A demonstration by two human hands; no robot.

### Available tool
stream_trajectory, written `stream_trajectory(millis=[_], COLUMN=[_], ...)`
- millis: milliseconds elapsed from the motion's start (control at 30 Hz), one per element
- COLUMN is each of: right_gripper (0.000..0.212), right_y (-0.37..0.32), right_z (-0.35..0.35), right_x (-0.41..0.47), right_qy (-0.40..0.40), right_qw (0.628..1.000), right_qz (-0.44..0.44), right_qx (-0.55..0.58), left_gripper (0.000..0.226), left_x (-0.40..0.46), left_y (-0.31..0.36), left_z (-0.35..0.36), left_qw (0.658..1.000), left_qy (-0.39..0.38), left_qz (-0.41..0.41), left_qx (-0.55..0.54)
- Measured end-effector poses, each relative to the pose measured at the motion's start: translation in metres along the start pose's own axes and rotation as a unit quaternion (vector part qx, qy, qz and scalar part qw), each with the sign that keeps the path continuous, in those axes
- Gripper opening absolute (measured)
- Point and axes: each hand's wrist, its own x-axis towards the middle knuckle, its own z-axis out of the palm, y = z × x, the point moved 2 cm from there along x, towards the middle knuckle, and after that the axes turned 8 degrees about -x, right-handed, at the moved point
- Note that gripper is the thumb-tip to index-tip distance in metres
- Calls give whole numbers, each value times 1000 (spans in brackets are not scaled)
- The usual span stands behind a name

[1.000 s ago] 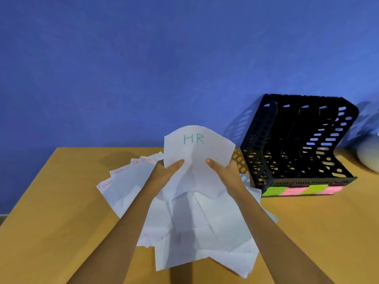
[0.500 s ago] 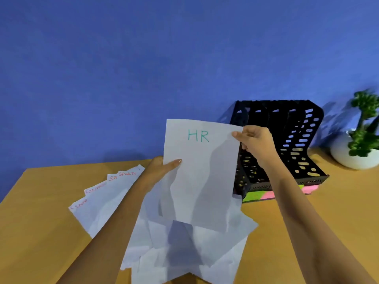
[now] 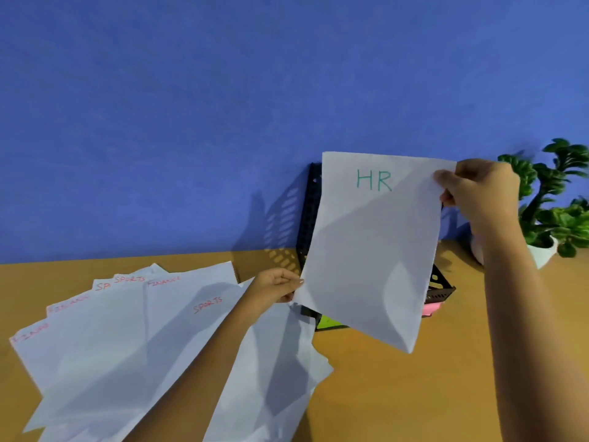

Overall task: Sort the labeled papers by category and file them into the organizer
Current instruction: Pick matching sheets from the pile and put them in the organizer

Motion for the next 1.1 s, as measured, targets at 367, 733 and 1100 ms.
stream_trajectory(millis=[367, 733, 1100], right_gripper=[24, 20, 20], right_y=[-10, -21, -47], right_z=[-8, 6, 19], right_x=[23, 26, 11], right_qy=[54, 1, 62], right_qw=[986, 972, 964], right_qz=[-92, -173, -187], right_qx=[-131, -160, -177], left_gripper=[38, 56, 69], left_x=[27, 32, 28], left_y=[-18, -33, -37], left_z=[54, 74, 72], left_qw=[986, 968, 960], left_qy=[68, 19, -4], left_qz=[-35, -70, -115], left_qx=[145, 240, 257])
